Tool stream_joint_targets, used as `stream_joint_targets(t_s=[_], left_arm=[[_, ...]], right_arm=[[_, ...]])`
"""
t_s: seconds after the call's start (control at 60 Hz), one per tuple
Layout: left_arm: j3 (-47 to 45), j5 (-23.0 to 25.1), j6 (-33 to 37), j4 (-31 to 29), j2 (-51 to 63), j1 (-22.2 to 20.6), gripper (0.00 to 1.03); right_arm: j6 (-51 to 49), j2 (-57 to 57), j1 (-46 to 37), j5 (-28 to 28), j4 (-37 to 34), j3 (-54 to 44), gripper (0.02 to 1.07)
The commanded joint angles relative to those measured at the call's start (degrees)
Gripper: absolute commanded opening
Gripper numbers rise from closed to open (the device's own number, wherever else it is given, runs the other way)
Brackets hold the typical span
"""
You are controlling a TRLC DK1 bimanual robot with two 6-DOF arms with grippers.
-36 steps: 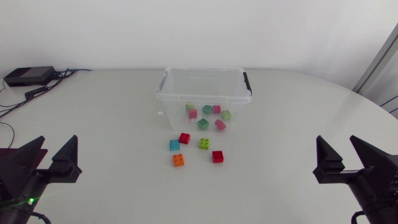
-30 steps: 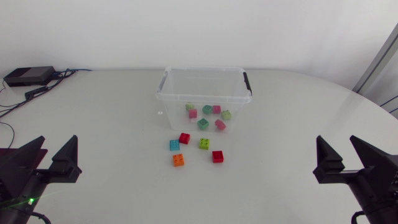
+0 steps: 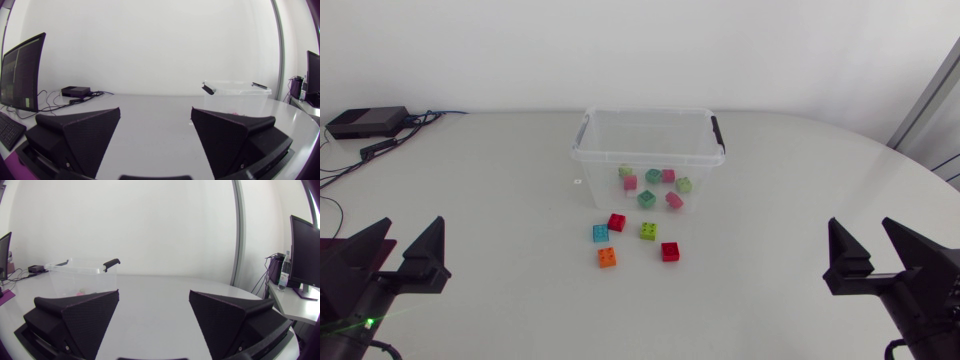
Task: Pick up the duplo bricks and place them in the container
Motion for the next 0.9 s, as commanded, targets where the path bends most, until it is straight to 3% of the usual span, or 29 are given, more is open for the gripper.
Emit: stream_joint_targets(t_s=[0.0, 0.1, 0.2, 0.517, 0.717, 0.817, 0.883], left_arm=[[3.1, 0.2, 0.0, 1.1, 0.1, -0.5, 0.98], [7.6, 0.2, -0.1, 1.1, 7.2, -2.0, 0.97], [14.9, 0.2, -0.1, 1.1, 21.7, -4.0, 0.97], [27.8, 0.2, 3.6, 1.6, 51.4, -10.9, 0.97], [34.0, 0.2, 15.3, 0.5, 67.1, -14.6, 0.97], [38.8, 0.1, 23.8, -3.0, 75.4, -16.8, 0.96], [42.8, 0.1, 24.8, -6.8, 81.1, -18.3, 0.96]], right_arm=[[0.2, -0.5, 0.9, 0.5, -0.1, 0.4, 1.03], [0.7, -0.1, 2.7, 0.8, 0.0, 2.1, 1.02], [0.7, 2.5, 3.8, 0.8, 0.6, 4.3, 1.02], [2.7, 28.2, 7.3, 1.1, 1.3, 16.1, 1.02], [4.4, 40.5, 12.0, 2.4, -1.7, 21.2, 1.02], [3.0, 46.5, 13.9, 1.3, -7.1, 25.5, 1.02], [2.7, 52.3, 14.7, -1.4, -10.1, 28.9, 1.02]])
